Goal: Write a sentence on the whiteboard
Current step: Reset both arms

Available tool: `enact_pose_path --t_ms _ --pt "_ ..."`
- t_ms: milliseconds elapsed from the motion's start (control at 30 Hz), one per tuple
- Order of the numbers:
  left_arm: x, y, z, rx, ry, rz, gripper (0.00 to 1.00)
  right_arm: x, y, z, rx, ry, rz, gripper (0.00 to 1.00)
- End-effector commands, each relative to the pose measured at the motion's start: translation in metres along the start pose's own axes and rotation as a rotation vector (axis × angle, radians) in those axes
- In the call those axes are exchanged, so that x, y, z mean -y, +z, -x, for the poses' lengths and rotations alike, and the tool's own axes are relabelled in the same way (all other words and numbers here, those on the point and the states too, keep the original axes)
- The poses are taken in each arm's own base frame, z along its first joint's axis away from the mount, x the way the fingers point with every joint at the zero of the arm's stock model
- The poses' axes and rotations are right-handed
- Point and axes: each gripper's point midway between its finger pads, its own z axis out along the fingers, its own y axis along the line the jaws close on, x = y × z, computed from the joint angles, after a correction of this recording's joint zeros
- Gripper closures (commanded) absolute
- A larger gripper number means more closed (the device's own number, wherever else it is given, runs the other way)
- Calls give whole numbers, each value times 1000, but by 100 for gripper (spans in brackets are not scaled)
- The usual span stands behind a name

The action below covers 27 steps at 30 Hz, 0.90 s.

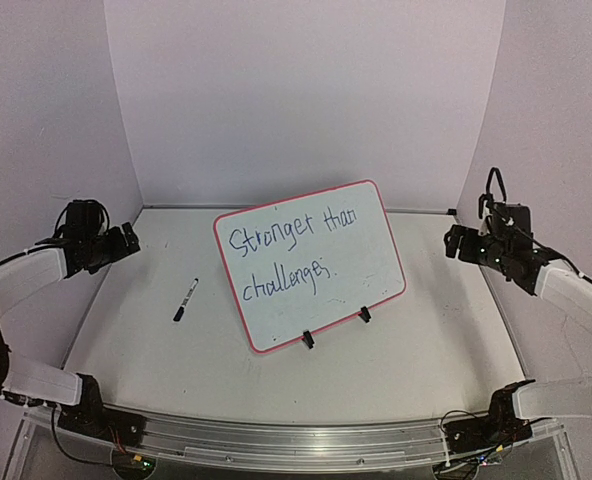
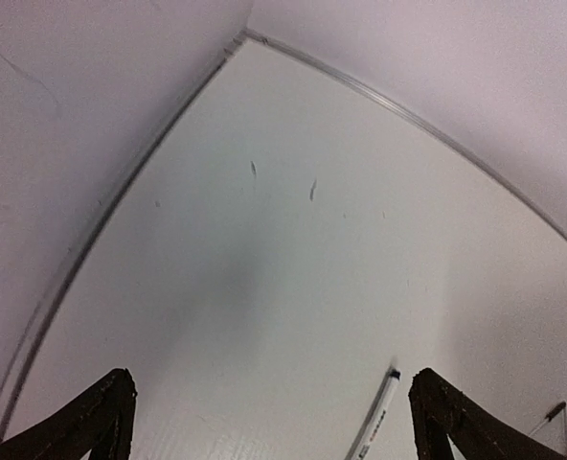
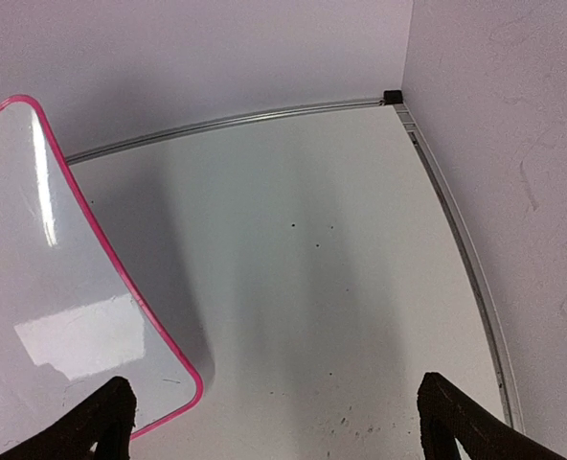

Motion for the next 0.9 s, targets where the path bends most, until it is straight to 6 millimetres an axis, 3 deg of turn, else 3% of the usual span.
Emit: enact_pose_path --t_ms 0,167,333,633,867 --pt "2 -34 70 269 25 -12 1 7 -14 29 141 30 17 2" --pt "-9 -58 87 504 46 7 1 10 -30 40 298 0 29 2" --pt "-14 -51 67 516 142 3 0 16 -40 32 413 -21 28 2" --pt "-24 -38 29 485 195 -10 0 33 -18 -30 360 -11 -16 2" --pt "-29 -34 18 473 195 -9 1 36 -22 -33 372 -18 -30 2"
